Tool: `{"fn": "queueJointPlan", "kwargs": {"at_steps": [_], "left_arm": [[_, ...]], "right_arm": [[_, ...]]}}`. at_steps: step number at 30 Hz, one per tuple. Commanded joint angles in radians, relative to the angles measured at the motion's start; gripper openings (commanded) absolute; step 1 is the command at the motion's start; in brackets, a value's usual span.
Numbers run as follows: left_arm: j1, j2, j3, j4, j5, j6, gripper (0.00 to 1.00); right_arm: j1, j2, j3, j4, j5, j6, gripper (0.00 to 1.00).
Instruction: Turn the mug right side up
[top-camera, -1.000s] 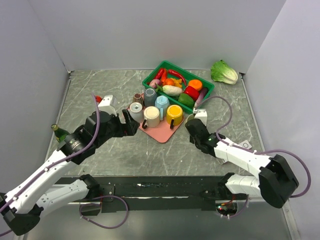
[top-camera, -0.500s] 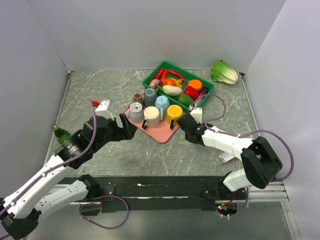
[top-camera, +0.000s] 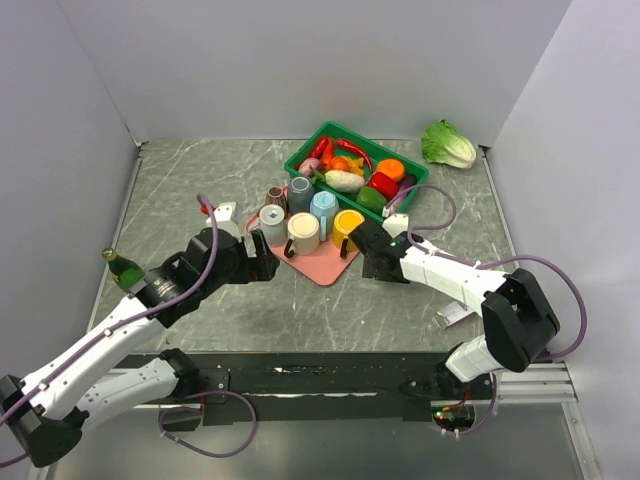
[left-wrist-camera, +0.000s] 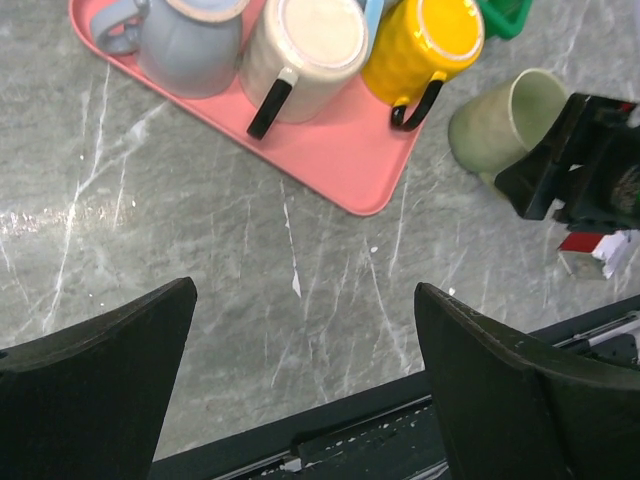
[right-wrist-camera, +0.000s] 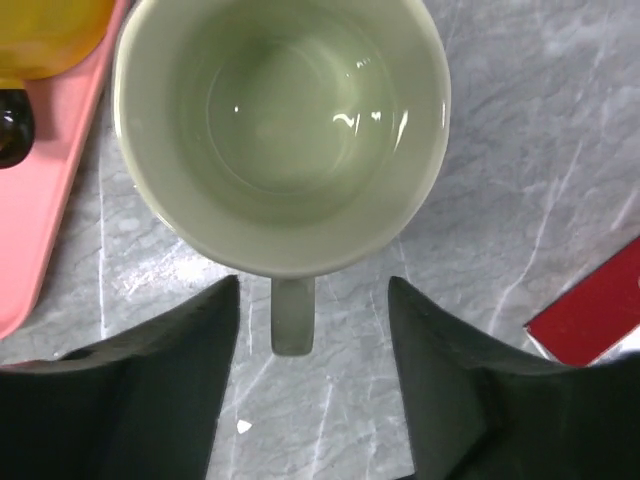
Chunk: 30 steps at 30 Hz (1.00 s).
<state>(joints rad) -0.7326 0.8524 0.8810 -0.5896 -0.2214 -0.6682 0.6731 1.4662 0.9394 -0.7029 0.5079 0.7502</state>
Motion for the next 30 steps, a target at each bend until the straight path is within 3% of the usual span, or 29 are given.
{"fn": "queueJointPlan", "kwargs": {"at_steps": [1,9,12,18,23,30], "left_arm": [[-0.001,0.033,0.015,0.031,0.028,0.004,0.96],[-0.001,0.157,0.01,0.135,0.091,0.071,0.96],[-0.001,0.244,0.042,0.18,0.145,0.226,0.96],[-0.001,0.488,0.188,0.148,0.117,0.364,0.96],[0.004,0.661,0.268,0.157,0.054,0.395,0.96],[0.018,0.8,0.322,0.154,0.022,0.421,0.99]], "right_arm": [[-0.013,-0.017,0.073,-0.075,0.034,-0.005,0.77],[-0.017,-0.128,0.121,-0.116,-0.06,-0.086,0.93],[-0.017,-0.194,0.15,-0.162,-0.115,-0.118,0.94],[-0.055,-0.378,0.159,-0.202,-0.155,-0.134,0.94],[-0.089,-0.51,0.131,-0.202,-0.216,-0.126,0.94],[-0.095,-0.563,0.119,-0.225,-0.243,-0.109,0.94]]}}
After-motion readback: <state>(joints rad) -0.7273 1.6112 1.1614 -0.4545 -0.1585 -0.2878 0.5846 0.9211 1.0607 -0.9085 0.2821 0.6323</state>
